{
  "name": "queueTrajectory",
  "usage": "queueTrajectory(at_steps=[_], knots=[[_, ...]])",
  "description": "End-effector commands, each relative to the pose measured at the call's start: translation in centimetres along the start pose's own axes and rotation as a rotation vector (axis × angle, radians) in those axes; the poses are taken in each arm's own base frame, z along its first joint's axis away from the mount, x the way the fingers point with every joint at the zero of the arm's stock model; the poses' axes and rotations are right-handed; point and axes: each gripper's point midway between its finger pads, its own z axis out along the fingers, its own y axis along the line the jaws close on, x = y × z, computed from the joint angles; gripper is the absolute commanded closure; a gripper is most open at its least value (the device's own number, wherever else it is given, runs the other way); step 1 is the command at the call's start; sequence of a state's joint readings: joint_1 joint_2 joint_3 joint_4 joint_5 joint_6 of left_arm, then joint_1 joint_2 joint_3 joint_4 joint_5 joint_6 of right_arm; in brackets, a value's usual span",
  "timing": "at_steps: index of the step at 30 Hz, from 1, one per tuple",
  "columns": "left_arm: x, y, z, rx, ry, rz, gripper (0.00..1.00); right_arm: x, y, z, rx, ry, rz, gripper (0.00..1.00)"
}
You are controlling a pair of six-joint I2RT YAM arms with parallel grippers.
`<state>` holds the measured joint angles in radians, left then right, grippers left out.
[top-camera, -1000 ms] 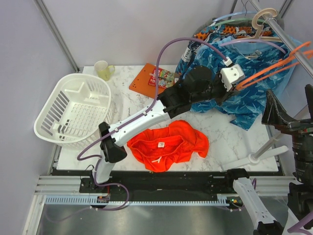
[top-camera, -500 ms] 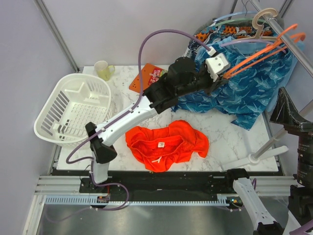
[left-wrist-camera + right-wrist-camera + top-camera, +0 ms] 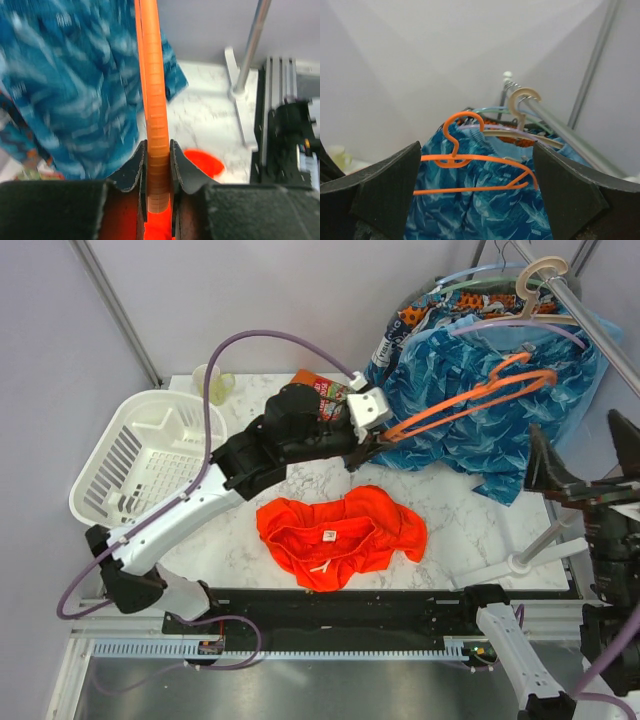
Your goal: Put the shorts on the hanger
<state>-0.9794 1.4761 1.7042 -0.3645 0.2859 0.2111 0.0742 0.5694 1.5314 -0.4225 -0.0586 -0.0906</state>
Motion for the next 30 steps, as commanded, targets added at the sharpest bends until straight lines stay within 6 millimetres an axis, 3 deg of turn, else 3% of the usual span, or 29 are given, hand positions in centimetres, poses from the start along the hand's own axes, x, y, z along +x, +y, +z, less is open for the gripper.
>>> queueTrajectory(at_steps=[1,2,5,7,8,9,11,12,13,19,25,30], knots=[[3.0,-1.6,-5.1,0.103,0.072,-0.026,0.98,5.5,5.0,0.0,-0.331,0.170,-0.115,0.02],[4.2,-2.6,-6.8,0.178,0.081,-0.047,0.98,6.2,6.5,-0.4,-0.431,0.182,-0.127,0.02],[7.9,-4.9,-10.5,0.306,0.139,-0.054,0.98,10.2,8.6,-1.5,-0.616,0.288,-0.190,0.02],[10.4,-5.7,-12.4,0.346,0.179,-0.026,0.98,13.1,10.4,-3.5,-0.759,0.366,-0.177,0.02],[12.6,-6.4,-13.0,0.366,0.210,-0.054,0.98,15.1,10.8,-4.0,-0.796,0.410,-0.168,0.02],[12.6,-6.8,-14.2,0.357,0.187,-0.034,0.98,16.1,11.4,-4.9,-0.856,0.429,-0.169,0.02],[14.8,-7.1,-15.1,0.352,0.202,-0.050,0.98,18.3,12.2,-5.5,-0.925,0.484,-0.144,0.02],[14.5,-7.6,-16.1,0.349,0.176,-0.022,0.98,18.7,13.0,-6.4,-0.998,0.488,-0.121,0.02],[15.7,-7.8,-16.1,0.351,0.176,-0.012,0.98,19.6,13.5,-6.4,-1.036,0.518,-0.086,0.02],[17.9,-8.4,-16.4,0.335,0.164,-0.038,0.98,21.6,15.9,-8.3,-1.281,0.573,0.067,0.02],[18.3,-7.9,-15.9,0.332,0.086,-0.103,0.98,25.2,16.0,-12.5,-1.396,0.690,0.075,0.04],[18.3,-7.8,-16.0,0.338,0.062,-0.083,0.98,27.2,16.1,-13.5,-1.436,0.699,0.072,0.03]])
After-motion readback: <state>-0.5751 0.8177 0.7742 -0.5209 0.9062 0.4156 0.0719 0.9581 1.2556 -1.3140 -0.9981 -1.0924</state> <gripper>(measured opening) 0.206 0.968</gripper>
